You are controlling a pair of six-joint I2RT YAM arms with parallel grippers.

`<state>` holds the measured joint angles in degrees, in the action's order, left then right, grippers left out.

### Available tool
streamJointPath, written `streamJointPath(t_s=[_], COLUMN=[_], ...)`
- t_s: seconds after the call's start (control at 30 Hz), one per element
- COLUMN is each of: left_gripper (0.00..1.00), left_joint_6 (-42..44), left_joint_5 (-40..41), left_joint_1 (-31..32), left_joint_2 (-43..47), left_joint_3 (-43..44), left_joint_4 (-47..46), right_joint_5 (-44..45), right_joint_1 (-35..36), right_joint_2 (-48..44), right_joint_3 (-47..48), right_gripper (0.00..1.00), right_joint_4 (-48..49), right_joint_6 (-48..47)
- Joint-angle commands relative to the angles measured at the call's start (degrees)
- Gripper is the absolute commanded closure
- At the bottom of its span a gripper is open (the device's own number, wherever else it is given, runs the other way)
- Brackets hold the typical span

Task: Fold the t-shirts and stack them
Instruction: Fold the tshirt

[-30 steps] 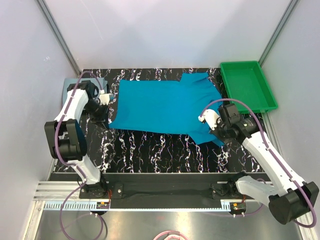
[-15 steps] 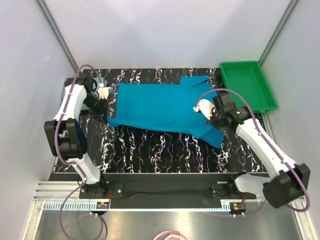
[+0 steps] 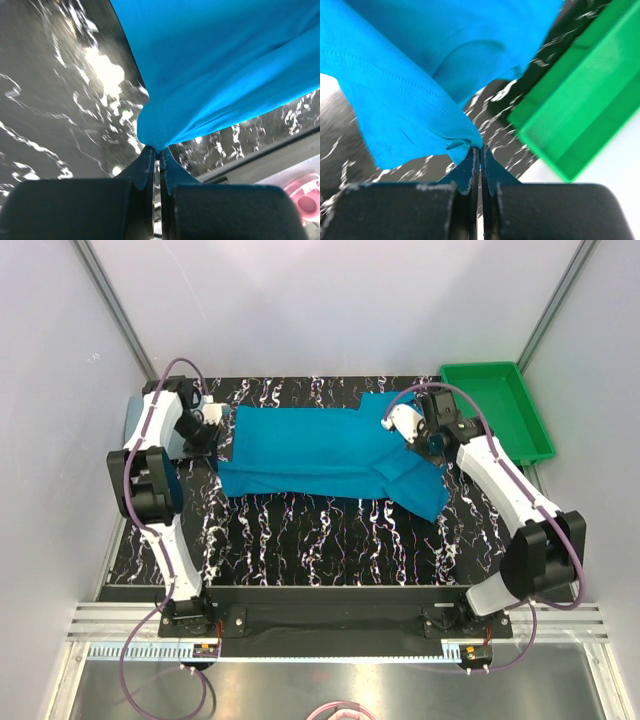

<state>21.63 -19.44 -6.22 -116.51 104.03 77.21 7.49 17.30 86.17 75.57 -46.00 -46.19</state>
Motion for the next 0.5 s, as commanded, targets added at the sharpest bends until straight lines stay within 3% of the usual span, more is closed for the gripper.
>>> streamJointPath(t_s=[0.0,0.47], left_gripper=[1.00,1.00], left_joint_6=[0.78,-0.80], left_joint_5=[0.90,0.37], left_joint_1=[-0.37,0.07], left_joint_2=[-2.66,-14.35], left_joint_3=[6.61,18.31], left_joint_4=[9.27,10.68], right_joint_5=[0.34,-2.21], right_joint_1=[-1.48,-2.97], right_joint_2=[2.59,13.49], right_joint_3=[5.63,12.67], right_gripper=[1.00,1.00], right_joint_4=[3.46,3.72], right_joint_6=[-2.32,-5.66])
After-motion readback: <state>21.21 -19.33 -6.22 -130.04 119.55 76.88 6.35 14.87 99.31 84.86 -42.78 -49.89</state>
